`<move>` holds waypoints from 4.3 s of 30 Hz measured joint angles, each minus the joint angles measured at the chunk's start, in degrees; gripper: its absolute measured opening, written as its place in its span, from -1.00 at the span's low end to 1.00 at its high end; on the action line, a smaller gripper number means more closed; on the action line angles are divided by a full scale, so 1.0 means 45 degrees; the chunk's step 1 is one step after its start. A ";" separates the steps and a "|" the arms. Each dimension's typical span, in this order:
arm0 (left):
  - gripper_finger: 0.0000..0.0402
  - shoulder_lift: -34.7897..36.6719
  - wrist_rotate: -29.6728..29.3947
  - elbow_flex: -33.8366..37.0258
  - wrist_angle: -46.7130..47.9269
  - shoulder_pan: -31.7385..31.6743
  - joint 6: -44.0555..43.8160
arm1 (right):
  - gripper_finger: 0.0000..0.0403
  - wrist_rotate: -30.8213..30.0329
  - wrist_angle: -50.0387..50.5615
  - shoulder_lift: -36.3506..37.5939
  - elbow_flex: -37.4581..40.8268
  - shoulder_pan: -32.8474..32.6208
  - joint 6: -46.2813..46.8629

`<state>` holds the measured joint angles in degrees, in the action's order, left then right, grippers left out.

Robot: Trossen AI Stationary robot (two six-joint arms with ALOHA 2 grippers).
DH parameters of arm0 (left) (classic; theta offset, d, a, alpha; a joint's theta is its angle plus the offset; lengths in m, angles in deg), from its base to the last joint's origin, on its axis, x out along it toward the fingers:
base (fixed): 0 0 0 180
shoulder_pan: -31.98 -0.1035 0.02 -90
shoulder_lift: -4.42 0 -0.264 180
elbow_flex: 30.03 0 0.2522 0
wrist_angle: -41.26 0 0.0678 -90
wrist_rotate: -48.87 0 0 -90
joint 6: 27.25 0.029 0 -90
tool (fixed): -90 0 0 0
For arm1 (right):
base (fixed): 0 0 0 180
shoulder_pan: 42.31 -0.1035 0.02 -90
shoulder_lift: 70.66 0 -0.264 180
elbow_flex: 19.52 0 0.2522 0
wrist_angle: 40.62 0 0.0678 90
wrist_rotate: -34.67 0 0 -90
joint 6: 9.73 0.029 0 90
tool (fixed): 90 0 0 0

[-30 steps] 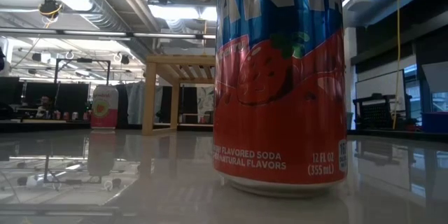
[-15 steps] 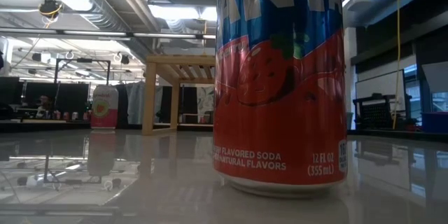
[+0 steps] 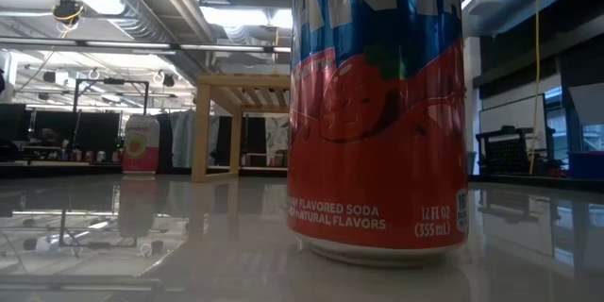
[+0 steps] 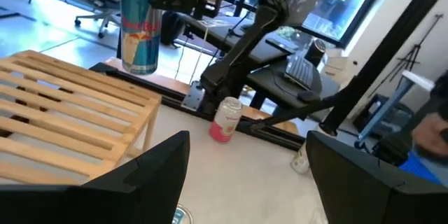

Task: Place canned beverage on shelf
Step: Put the top blue soda can on the shelf, then put the blue soda can on the shelf aligned with the other blue soda can

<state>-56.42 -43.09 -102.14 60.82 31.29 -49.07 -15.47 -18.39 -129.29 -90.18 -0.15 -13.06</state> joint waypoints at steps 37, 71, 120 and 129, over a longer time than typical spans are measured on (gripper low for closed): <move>0.39 -0.0015 -0.0418 0.0015 0.0049 -0.0214 -0.0794 | 0.01 0.5332 -0.4982 -0.2746 0.1923 0.3643 -0.0698; 0.39 -0.0015 -0.0394 0.0019 0.0049 -0.0520 -0.1004 | 0.38 0.4733 -0.4880 -0.2450 0.1066 0.3385 0.0137; 0.39 -0.3966 -0.1545 0.2844 0.1484 0.1643 -0.0115 | 0.39 -0.9247 0.4601 -0.4857 -0.0994 -1.2392 0.5751; 0.39 -0.4020 -0.1647 0.4780 -0.1926 0.1190 -0.0021 | 0.39 -1.1458 -0.1540 -0.5360 0.2474 -1.2449 0.6049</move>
<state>-74.51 -50.49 -80.63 52.15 36.65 -49.16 -67.03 -25.32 -153.41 -79.05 -56.18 14.16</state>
